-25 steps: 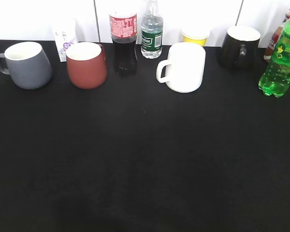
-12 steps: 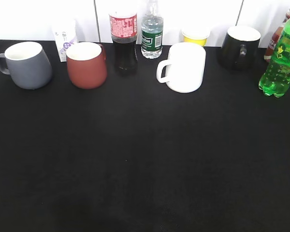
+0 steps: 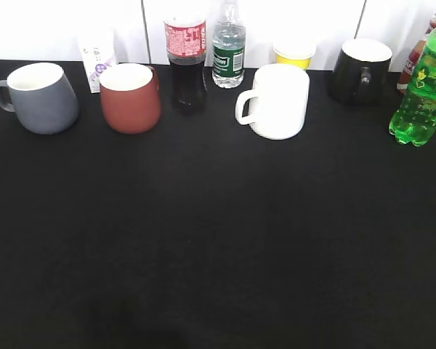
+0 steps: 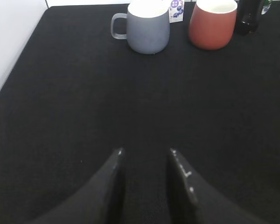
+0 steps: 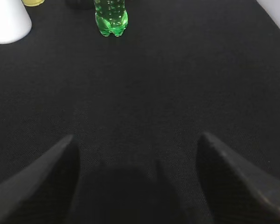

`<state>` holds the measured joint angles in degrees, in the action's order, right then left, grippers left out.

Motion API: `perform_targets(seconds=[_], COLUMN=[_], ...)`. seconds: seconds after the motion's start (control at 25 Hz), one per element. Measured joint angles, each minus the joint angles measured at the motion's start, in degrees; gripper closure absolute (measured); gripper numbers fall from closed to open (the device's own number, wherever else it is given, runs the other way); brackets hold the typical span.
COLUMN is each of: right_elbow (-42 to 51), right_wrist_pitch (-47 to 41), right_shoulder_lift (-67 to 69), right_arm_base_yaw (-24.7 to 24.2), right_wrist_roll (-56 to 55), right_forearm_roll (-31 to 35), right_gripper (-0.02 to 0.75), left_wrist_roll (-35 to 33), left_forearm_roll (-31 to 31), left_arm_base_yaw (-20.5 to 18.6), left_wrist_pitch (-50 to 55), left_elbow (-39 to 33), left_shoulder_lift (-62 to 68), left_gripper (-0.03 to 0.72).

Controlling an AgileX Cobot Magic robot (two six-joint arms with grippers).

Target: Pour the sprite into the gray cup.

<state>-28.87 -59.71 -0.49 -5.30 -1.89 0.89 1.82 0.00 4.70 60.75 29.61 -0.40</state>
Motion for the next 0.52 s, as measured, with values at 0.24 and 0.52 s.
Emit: perform_targets(seconds=[0.24, 0.52], right_elbow=[0.00, 0.00], right_wrist_pitch=[0.00, 0.00], right_shoulder_lift=[0.00, 0.00], right_arm_base_yaw=[0.00, 0.00], right_wrist_roll=[-0.04, -0.04], right_forearm_roll=[0.00, 0.00], right_gripper=[0.146, 0.146], left_wrist_roll=[0.00, 0.00], left_forearm_roll=[0.00, 0.00], left_arm_base_yaw=[0.00, 0.00], left_wrist_pitch=[0.00, 0.00], left_elbow=[0.00, 0.00], left_shoulder_lift=[0.00, 0.00], left_gripper=[0.459, 0.459])
